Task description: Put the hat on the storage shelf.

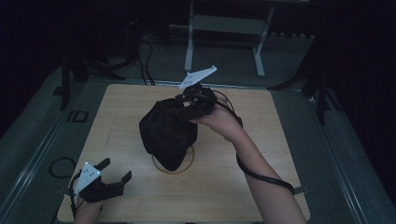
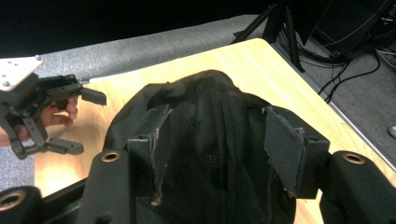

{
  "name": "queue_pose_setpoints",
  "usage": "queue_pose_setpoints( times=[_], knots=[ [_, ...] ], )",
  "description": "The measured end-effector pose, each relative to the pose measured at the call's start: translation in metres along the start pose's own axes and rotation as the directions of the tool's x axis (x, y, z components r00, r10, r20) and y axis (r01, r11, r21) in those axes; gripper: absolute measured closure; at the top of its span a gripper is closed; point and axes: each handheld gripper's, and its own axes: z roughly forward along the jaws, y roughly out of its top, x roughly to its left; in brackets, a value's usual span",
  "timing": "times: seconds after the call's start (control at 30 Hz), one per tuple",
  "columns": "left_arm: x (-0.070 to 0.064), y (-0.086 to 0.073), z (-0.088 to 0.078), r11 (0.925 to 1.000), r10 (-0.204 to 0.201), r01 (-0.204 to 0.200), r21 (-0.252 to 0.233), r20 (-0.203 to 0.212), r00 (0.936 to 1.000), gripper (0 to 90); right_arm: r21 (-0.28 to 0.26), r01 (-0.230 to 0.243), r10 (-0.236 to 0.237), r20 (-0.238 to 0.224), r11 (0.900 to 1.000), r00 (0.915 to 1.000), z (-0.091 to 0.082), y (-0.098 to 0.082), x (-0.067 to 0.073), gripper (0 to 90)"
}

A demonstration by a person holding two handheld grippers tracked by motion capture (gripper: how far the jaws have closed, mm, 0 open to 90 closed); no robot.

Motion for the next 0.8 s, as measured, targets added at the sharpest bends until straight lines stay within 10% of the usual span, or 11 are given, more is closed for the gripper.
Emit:
queue_pose_setpoints(
  times=[0.8],
  knots=[
    [0.003, 0.000, -0.003, 0.9999, -0.006, 0.006, -0.013, -0.014, 0.9999, 4.7, -0.078, -0.037, 0.037, 0.004, 0.996, 0.9993, -0.030, -0.042, -0.013, 13.3]
  ],
)
